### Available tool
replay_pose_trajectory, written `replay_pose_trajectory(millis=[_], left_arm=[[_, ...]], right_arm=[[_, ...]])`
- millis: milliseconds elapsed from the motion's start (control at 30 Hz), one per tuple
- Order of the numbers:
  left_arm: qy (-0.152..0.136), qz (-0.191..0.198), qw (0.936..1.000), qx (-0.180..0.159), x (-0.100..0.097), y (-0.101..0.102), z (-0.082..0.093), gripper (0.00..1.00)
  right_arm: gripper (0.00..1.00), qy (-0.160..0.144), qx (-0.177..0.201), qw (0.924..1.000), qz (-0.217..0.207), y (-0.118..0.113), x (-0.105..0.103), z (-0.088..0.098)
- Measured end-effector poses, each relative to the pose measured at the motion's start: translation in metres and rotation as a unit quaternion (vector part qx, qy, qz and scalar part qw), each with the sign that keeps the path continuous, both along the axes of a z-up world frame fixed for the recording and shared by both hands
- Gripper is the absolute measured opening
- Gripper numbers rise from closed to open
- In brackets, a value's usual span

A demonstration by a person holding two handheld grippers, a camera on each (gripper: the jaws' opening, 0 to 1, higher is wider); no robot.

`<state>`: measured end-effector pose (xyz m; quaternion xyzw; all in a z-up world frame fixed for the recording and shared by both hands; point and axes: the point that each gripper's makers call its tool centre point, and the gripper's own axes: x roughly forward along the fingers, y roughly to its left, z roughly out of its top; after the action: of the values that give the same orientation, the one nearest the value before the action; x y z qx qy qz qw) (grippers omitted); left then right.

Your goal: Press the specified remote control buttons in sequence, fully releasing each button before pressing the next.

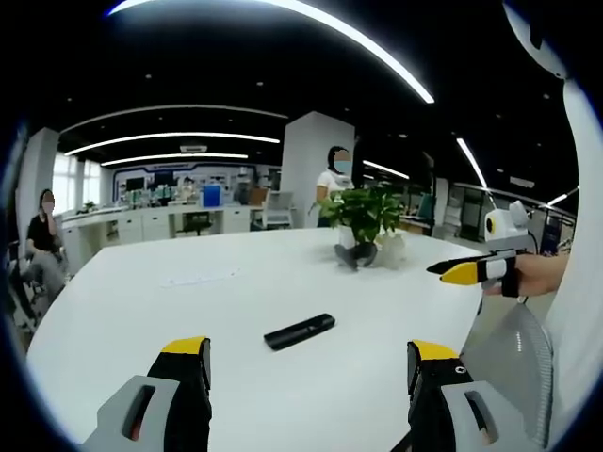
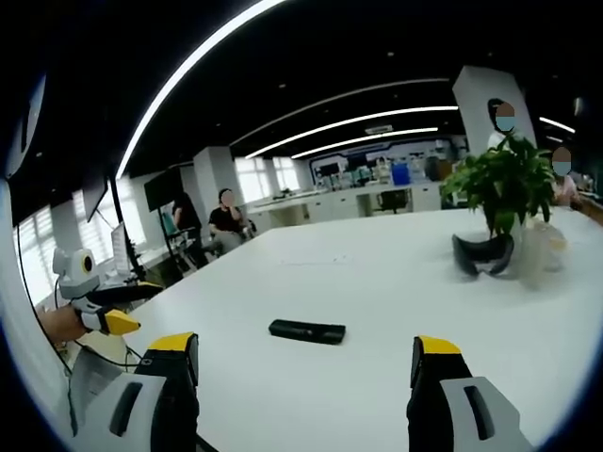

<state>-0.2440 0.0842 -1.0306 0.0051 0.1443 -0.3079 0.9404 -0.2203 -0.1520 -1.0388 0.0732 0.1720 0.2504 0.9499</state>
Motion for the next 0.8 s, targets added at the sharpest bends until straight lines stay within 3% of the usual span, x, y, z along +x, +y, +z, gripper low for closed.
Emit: replay_pose_trajectory(millis=[800], left_arm=[[0.0, -0.019, 0.9998, -0.011, 0.0023, -0.0088, 0.0011, 0.89]], right_arm=[[0.93, 0.004, 0.001, 0.9999, -0.016, -0.0061, -0.0042, 0.0019]])
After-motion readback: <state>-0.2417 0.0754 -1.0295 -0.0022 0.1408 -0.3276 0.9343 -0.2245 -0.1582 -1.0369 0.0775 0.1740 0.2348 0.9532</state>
